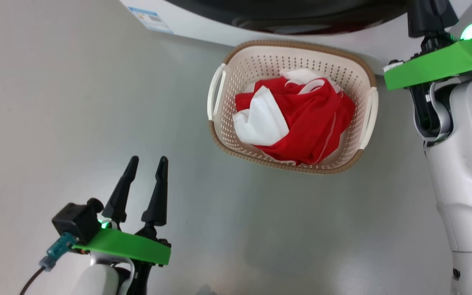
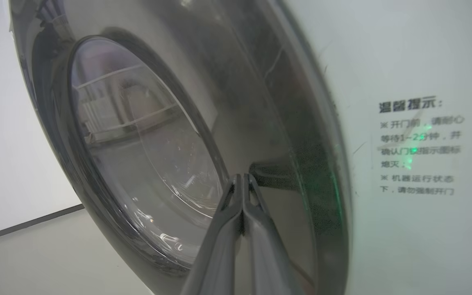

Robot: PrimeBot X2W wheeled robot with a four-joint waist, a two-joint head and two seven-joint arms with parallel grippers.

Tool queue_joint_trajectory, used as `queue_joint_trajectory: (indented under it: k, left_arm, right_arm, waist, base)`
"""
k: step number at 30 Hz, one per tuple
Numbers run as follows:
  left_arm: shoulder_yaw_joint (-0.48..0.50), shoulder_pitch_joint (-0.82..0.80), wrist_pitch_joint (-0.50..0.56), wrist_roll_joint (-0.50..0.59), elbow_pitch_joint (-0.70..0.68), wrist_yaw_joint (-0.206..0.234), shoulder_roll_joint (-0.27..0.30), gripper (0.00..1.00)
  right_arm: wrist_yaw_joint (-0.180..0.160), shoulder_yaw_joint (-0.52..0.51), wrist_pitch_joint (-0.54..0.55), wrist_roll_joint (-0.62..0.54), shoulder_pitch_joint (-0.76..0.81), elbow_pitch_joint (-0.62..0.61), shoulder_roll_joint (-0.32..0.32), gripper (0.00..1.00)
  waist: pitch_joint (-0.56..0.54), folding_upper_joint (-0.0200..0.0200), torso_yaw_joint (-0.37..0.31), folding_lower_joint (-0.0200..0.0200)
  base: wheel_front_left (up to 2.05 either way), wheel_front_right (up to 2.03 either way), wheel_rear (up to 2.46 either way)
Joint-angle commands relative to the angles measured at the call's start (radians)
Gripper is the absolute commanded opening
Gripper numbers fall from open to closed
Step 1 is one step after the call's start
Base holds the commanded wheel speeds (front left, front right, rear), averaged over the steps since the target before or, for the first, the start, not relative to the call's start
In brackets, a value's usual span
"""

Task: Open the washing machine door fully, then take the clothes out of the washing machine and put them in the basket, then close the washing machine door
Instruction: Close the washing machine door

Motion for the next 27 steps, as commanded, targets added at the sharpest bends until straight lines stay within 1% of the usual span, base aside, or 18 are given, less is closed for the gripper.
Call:
queue_joint_trajectory:
  k: [1, 6, 9, 17, 19, 21, 22, 25, 27]
  left_arm:
    - [0.029, -0.009, -0.005, -0.011, -0.020, -0.005, 0.020, 1.00]
    - [0.028, -0.019, -0.005, -0.012, -0.016, -0.005, 0.020, 1.00]
    - [0.032, -0.023, -0.005, -0.008, -0.011, -0.005, 0.020, 1.00]
    - [0.054, 0.003, -0.005, 0.040, 0.002, -0.005, 0.020, 1.00]
    - [0.072, 0.016, -0.005, 0.061, 0.009, -0.005, 0.020, 1.00]
    - [0.091, 0.030, -0.005, 0.080, 0.012, -0.005, 0.020, 1.00]
    - [0.100, 0.037, -0.005, 0.089, 0.012, -0.005, 0.020, 1.00]
    - [0.120, 0.060, -0.005, 0.113, 0.011, -0.005, 0.020, 1.00]
    - [0.133, 0.077, -0.005, 0.126, 0.009, -0.005, 0.020, 1.00]
  right_arm:
    - [-0.002, -0.016, -0.006, -0.012, -0.040, -0.035, 0.020, 0.00]
    - [-0.002, -0.027, -0.006, -0.018, -0.063, -0.046, 0.029, 0.00]
    - [-0.002, -0.011, -0.006, -0.019, -0.055, -0.045, 0.033, 0.00]
    - [-0.002, 0.075, -0.006, 0.000, 0.089, -0.017, 0.037, 0.00]
    - [-0.002, 0.098, -0.006, 0.010, 0.138, -0.020, 0.037, 0.08]
    - [-0.002, 0.118, -0.006, 0.020, 0.188, -0.024, 0.038, 0.18]
    - [-0.002, 0.126, -0.006, 0.025, 0.213, -0.028, 0.038, 0.30]
    - [-0.002, 0.147, -0.006, 0.037, 0.289, -0.042, 0.038, 0.45]
    - [-0.002, 0.152, -0.006, 0.045, 0.339, -0.053, 0.038, 0.69]
  waist:
    - [0.030, 0.0000, 0.013, 0.0000]
    - [0.040, 0.0000, 0.011, 0.0000]
    - [0.033, 0.0000, 0.006, 0.0000]
    - [-0.052, 0.0000, -0.032, 0.0000]
    - [-0.081, 0.0000, -0.048, 0.0000]
    - [-0.111, 0.0000, -0.064, 0.0000]
    - [-0.125, 0.0000, -0.071, 0.0000]
    - [-0.169, 0.0000, -0.094, 0.0000]
    - [-0.198, 0.0000, -0.109, 0.0000]
  base:
    - [0.00, 0.00, 0.00]
    - [0.00, 0.00, 0.00]
    - [0.00, 0.00, 0.00]
    - [0.00, 0.00, 0.00]
    - [0.00, 0.00, 0.00]
    - [0.00, 0.00, 0.00]
    - [0.00, 0.00, 0.00]
    - [0.00, 0.00, 0.00]
    - [0.00, 0.00, 0.00]
